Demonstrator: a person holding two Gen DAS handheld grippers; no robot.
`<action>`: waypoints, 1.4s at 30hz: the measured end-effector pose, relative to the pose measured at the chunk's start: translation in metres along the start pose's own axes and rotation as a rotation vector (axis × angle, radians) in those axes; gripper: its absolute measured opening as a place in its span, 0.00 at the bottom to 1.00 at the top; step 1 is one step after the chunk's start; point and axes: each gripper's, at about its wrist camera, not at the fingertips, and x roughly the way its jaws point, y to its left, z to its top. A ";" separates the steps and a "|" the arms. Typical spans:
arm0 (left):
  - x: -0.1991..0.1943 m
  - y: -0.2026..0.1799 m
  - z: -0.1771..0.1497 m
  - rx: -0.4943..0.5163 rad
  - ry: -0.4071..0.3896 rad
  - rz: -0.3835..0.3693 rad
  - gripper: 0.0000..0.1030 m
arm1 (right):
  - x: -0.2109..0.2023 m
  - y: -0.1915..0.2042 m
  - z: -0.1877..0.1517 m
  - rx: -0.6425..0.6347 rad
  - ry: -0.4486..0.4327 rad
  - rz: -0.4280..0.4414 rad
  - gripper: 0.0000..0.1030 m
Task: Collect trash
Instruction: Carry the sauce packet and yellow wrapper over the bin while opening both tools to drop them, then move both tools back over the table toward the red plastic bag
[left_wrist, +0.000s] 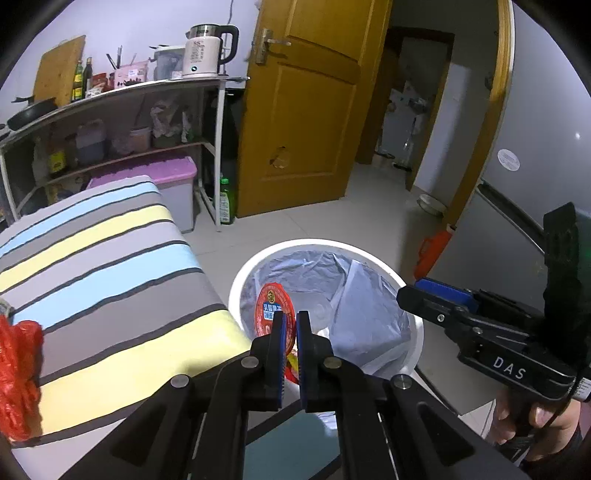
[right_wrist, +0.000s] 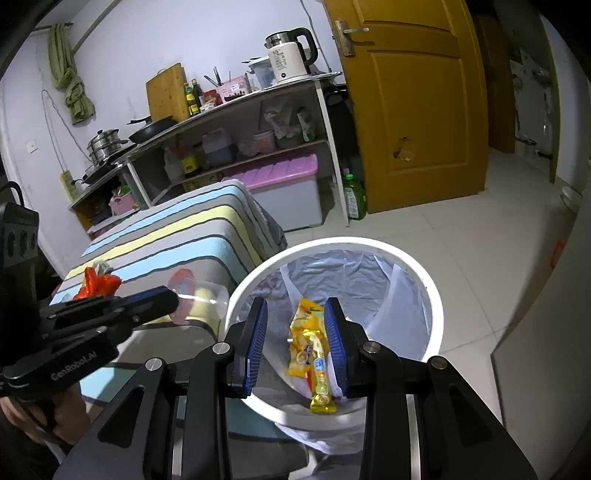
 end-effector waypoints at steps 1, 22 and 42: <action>0.003 -0.001 -0.001 0.001 0.007 0.000 0.05 | 0.000 0.000 0.000 0.000 0.002 -0.002 0.32; -0.048 0.022 -0.013 -0.058 -0.082 0.036 0.05 | -0.017 0.037 0.001 -0.082 -0.019 0.038 0.32; -0.144 0.076 -0.048 -0.151 -0.181 0.161 0.05 | -0.036 0.140 -0.013 -0.270 -0.029 0.168 0.32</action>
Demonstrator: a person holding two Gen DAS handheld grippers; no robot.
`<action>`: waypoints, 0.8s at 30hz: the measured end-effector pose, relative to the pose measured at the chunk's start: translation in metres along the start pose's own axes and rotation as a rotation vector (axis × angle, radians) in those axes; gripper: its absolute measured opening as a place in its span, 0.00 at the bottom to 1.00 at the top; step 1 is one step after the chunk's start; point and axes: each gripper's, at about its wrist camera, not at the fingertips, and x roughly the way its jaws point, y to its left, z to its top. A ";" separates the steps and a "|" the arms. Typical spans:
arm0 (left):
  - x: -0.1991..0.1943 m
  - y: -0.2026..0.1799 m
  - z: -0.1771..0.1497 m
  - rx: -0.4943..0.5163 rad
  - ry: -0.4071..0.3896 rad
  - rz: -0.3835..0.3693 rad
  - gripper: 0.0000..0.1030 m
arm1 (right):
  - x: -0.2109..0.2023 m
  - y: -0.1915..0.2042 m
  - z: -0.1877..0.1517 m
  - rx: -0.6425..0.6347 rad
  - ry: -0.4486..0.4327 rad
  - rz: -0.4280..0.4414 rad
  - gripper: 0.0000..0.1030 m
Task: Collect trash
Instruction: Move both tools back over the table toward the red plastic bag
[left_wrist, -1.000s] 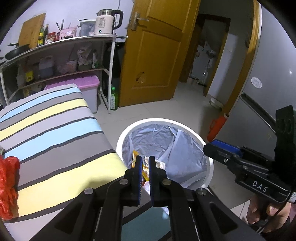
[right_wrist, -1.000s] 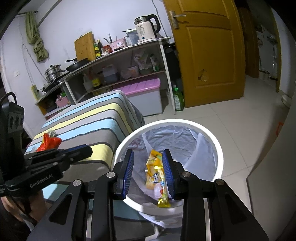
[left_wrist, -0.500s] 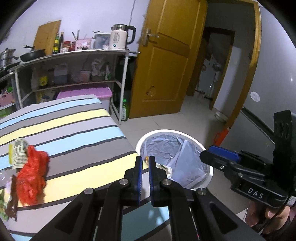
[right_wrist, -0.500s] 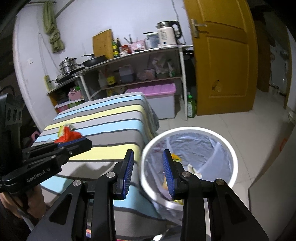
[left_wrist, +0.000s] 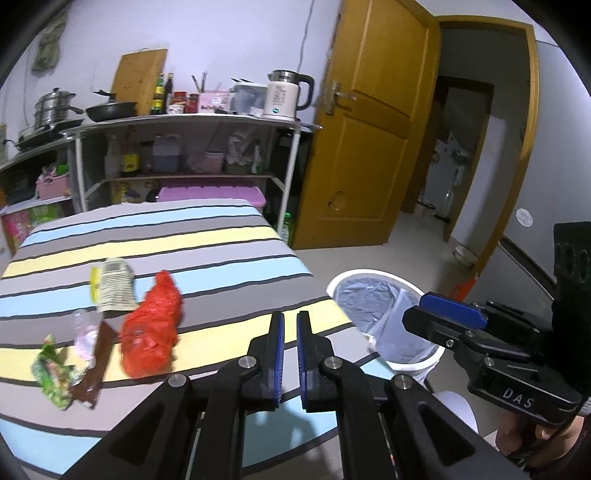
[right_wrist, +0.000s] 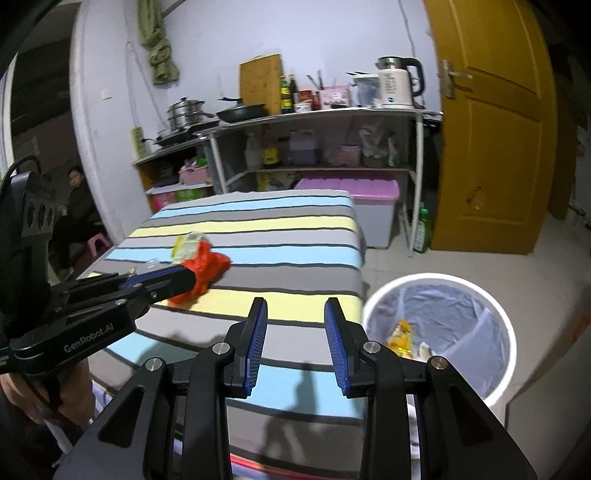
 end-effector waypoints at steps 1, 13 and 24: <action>-0.005 0.005 -0.001 -0.006 -0.006 0.009 0.05 | 0.000 0.004 0.000 -0.008 -0.001 0.006 0.32; -0.041 0.043 -0.011 -0.052 -0.042 0.089 0.05 | 0.010 0.038 0.006 -0.063 0.010 0.063 0.32; -0.054 0.085 -0.025 -0.108 -0.038 0.183 0.05 | 0.025 0.055 0.006 -0.070 0.027 0.104 0.33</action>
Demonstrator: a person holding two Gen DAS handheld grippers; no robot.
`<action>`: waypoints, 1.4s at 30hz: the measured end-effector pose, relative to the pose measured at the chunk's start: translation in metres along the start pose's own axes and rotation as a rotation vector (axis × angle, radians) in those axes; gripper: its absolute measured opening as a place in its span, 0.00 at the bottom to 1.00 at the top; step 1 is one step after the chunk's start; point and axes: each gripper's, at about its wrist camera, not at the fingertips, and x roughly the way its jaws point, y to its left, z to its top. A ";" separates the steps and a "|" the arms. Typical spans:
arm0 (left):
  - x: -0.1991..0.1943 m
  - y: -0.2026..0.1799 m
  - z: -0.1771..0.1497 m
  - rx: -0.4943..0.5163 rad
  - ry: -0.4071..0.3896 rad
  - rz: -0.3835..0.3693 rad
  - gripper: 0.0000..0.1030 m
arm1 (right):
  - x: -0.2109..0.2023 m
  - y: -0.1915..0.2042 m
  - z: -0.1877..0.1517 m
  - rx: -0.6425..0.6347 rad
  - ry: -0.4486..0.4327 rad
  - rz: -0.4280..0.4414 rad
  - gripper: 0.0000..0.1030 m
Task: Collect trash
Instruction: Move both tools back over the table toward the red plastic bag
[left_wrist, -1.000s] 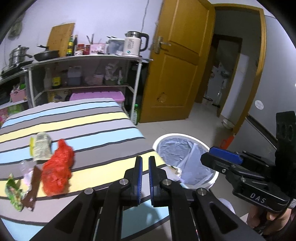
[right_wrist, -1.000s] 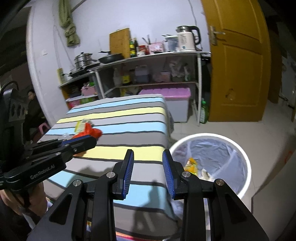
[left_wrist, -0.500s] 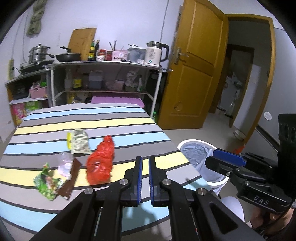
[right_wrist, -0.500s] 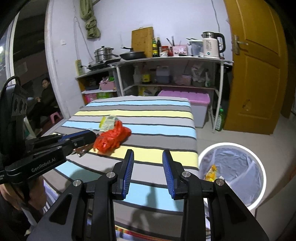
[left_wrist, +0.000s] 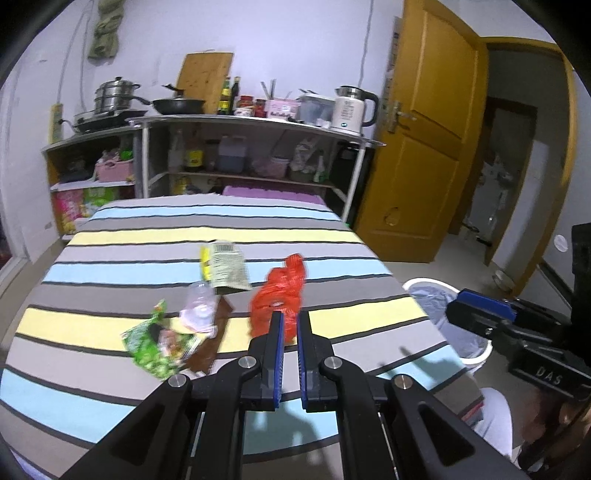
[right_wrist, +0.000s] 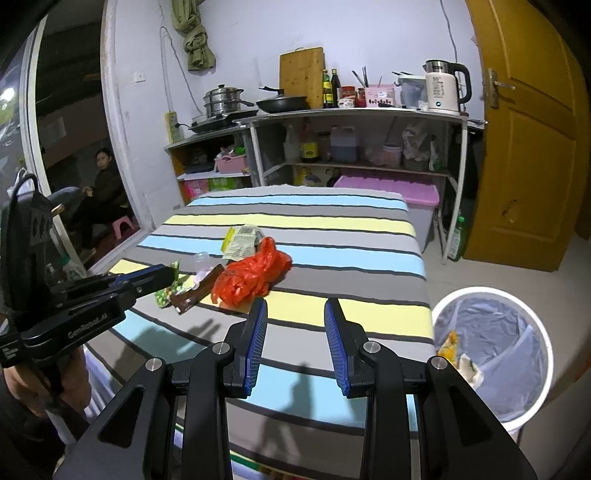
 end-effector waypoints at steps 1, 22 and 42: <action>0.000 0.003 -0.001 -0.004 0.001 0.007 0.05 | 0.002 0.002 0.000 -0.002 0.003 0.003 0.35; 0.024 0.060 -0.025 -0.051 0.073 0.080 0.30 | 0.042 0.018 0.002 -0.027 0.066 0.047 0.44; 0.063 0.061 -0.024 0.009 0.166 0.020 0.30 | 0.082 0.032 0.014 -0.017 0.107 0.087 0.44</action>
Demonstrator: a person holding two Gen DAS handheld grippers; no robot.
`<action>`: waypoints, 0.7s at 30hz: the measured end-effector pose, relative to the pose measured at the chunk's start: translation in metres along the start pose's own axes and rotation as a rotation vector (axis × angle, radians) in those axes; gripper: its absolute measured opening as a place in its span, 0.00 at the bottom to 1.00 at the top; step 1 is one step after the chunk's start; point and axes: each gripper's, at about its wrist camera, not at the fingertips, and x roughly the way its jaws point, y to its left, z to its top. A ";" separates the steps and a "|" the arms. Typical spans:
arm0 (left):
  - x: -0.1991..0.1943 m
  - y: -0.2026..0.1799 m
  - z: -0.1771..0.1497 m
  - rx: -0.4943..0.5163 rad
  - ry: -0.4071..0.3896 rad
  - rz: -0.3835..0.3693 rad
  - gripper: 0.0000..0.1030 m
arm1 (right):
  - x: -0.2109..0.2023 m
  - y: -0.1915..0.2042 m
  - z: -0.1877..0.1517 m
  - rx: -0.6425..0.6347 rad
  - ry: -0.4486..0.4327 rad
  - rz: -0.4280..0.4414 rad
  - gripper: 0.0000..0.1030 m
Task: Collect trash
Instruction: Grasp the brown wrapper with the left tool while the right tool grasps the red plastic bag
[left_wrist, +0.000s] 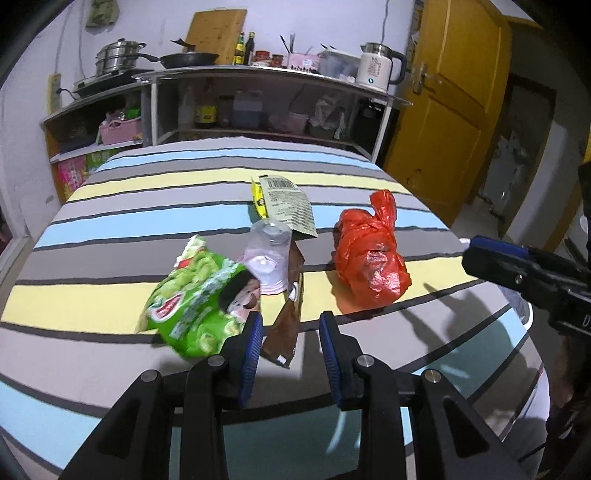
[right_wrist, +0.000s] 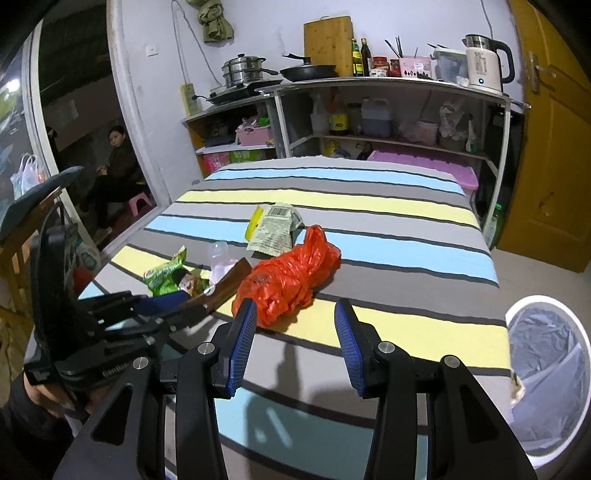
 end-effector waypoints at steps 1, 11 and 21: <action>0.003 -0.001 0.001 0.002 0.008 0.001 0.30 | 0.001 0.000 0.001 0.006 0.001 0.000 0.44; 0.002 -0.003 -0.005 0.008 0.006 0.009 0.07 | 0.032 0.001 0.011 0.065 0.050 0.027 0.44; -0.010 0.012 -0.015 -0.055 -0.030 0.004 0.07 | 0.066 0.006 0.013 0.107 0.148 0.041 0.45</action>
